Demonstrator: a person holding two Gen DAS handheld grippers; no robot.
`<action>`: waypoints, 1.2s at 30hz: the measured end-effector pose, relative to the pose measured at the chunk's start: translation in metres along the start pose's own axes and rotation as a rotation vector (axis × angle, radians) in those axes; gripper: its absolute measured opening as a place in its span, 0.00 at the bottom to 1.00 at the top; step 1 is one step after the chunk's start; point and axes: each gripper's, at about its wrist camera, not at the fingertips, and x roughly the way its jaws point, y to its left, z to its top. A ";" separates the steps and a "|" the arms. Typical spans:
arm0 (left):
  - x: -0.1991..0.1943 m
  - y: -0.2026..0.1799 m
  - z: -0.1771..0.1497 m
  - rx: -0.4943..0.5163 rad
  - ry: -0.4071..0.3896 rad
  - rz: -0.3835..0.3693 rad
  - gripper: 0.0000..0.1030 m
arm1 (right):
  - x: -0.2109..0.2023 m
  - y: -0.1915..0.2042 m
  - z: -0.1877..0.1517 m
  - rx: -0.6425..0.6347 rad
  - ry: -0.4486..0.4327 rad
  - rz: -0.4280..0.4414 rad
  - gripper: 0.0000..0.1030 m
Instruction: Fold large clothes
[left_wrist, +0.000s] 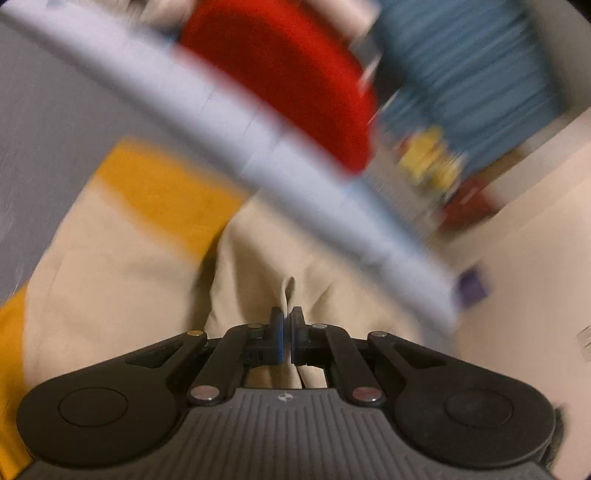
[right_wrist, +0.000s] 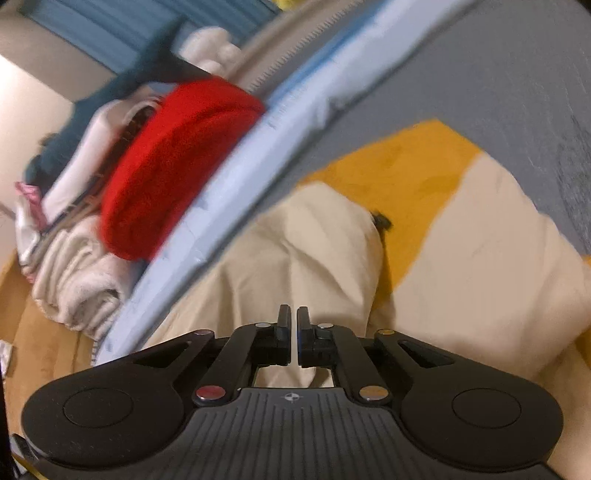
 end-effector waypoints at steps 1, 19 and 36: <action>0.015 0.003 -0.007 0.018 0.102 0.071 0.03 | 0.003 -0.002 -0.001 0.012 0.010 -0.006 0.09; 0.018 -0.001 -0.029 0.127 0.102 0.175 0.01 | 0.030 0.022 -0.034 -0.140 0.086 -0.083 0.01; -0.006 -0.064 -0.055 0.463 -0.098 0.064 0.28 | 0.006 0.034 -0.020 -0.189 -0.068 -0.160 0.36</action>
